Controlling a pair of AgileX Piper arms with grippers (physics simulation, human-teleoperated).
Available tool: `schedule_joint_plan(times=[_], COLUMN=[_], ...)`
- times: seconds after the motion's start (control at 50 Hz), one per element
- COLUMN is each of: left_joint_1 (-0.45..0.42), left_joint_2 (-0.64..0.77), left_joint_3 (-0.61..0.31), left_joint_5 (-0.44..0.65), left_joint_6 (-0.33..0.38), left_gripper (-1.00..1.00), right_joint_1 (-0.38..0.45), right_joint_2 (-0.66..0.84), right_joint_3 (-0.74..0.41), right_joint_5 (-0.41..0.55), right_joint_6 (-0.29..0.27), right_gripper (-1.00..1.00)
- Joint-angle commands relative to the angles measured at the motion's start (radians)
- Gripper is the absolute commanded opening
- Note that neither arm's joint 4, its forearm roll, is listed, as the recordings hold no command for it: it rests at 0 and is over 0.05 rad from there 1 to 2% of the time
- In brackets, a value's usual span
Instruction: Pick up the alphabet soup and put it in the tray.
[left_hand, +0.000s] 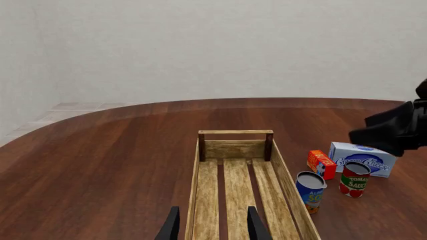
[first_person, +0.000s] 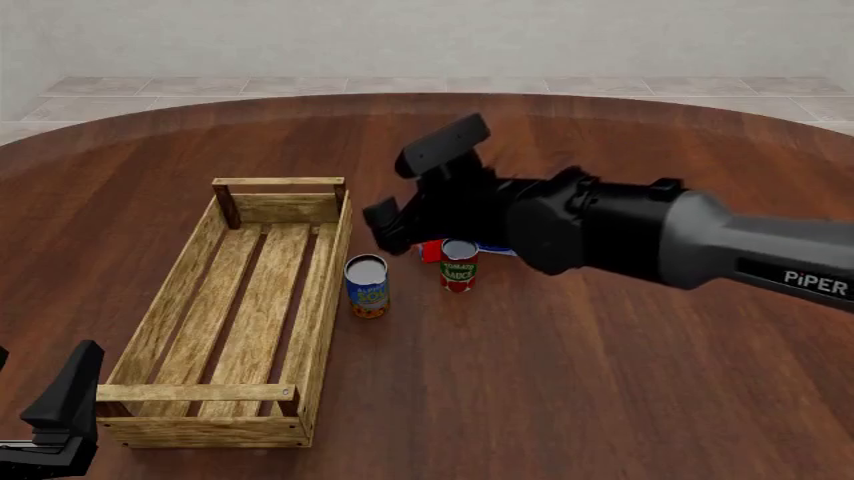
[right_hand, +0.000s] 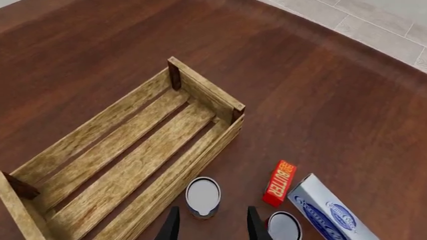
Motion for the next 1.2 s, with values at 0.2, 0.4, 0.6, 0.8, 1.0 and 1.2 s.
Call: schedule_joint_plan(times=[0.2,0.4,0.6,0.8,1.0,1.2], left_joint_1=[0.001,0.001,0.001,0.001,0.001,0.001], left_joint_2=[-0.003,-0.003,-0.003,-0.003,-0.003,-0.003], left_joint_3=[0.001,0.001,0.001,0.001,0.001,0.001], left_joint_5=[0.001,0.001,0.001,0.001,0.001,0.001], left_joint_6=[0.000,0.000,0.000,0.000,0.000,0.000], left_gripper=[1.00,1.00,1.00,1.00,1.00,1.00], right_joint_1=[-0.004,-0.007,-0.008,-0.008,-0.010,-0.005], right_joint_2=[0.042,0.065,0.088,0.107,0.136,0.150], right_joint_3=[0.000,-0.005,-0.019,-0.027,-0.036,-0.040], right_joint_5=[-0.022,-0.033,-0.033,-0.039,-0.046,-0.053], right_joint_6=[0.014,0.018,0.020,0.027,0.035,0.042], right_gripper=[1.00,1.00,1.00,1.00,1.00,1.00])
